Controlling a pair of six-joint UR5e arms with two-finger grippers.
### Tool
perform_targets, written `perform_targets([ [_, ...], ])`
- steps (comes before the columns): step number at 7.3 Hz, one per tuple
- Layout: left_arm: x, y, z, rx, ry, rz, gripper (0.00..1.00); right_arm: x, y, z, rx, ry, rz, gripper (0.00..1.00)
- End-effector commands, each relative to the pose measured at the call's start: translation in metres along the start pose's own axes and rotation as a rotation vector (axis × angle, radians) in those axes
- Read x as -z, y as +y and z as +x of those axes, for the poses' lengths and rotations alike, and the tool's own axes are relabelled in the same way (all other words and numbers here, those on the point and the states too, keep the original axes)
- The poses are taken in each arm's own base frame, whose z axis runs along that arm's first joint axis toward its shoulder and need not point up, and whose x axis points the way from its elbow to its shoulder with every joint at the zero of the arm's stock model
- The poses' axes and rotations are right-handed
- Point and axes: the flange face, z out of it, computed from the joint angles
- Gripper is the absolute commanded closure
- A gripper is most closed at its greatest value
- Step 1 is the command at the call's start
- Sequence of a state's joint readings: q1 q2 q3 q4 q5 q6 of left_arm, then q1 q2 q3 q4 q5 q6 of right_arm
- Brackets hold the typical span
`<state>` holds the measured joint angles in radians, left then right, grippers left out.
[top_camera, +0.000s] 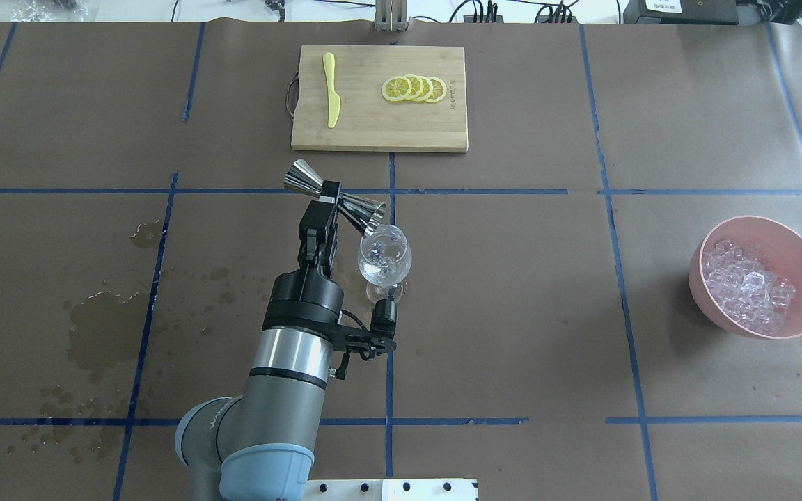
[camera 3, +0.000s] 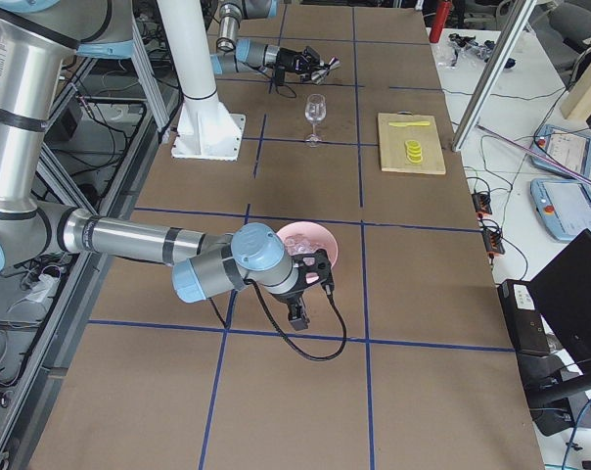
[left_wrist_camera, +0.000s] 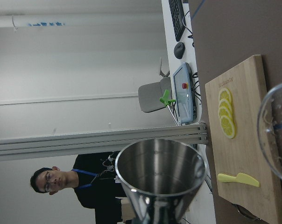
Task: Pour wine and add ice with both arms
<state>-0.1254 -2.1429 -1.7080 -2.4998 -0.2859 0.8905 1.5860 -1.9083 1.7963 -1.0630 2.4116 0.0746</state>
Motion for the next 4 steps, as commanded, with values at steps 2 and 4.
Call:
perform_targets([
  [2,-0.004,0.016,-0.02,0.158,-0.044,0.023,1.0,0.0,0.0,0.0,0.001,-0.001,0.0,0.0],
  [4,-0.007,0.04,-0.013,0.213,-0.032,0.086,1.0,-0.001,0.0,0.001,0.0,0.002,-0.001,0.0],
])
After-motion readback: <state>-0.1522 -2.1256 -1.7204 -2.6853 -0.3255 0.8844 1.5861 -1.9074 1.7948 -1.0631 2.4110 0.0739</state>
